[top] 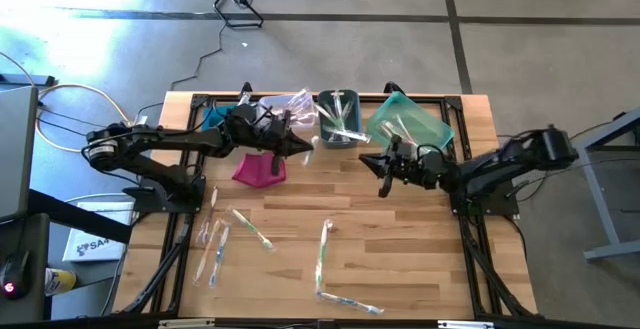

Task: Pick & Place Toothbrushes
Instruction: Put the green toothbrush into the dark blue bin

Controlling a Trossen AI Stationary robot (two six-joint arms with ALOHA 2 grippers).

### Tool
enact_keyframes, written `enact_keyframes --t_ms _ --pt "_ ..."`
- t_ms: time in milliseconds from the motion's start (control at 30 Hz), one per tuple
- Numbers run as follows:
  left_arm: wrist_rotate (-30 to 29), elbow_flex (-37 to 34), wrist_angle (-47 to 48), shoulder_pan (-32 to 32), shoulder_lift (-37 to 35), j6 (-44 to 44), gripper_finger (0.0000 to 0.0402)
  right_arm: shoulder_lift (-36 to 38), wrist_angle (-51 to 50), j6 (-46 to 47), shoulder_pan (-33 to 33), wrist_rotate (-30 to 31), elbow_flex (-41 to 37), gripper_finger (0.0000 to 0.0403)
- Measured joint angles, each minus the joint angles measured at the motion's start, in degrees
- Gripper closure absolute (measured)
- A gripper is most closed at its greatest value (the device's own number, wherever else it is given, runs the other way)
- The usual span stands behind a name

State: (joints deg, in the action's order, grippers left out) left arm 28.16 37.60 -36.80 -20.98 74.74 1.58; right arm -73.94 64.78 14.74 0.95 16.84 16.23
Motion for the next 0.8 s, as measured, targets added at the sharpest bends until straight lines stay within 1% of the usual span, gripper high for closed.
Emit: enact_keyframes --t_ms 133,300,633,800 --pt "0.0 0.0 -1.2 1.3 0.0 -0.3 0.0402 -6.0 6.8 0.0 -0.2 0.1 0.0 0.0399" --pt "-0.1 0.0 -0.9 1.5 0.0 -0.3 0.0402 -11.2 9.2 0.5 -1.2 0.2 0.6 0.0399" --pt "-0.1 0.0 -0.8 1.5 0.0 -0.3 0.0402 -18.5 8.4 0.0 -1.5 -0.4 9.2 0.0399" --pt "-0.1 0.0 -0.4 1.5 0.0 -0.3 0.0402 -19.5 2.3 0.2 -1.5 -0.6 11.7 0.0399"
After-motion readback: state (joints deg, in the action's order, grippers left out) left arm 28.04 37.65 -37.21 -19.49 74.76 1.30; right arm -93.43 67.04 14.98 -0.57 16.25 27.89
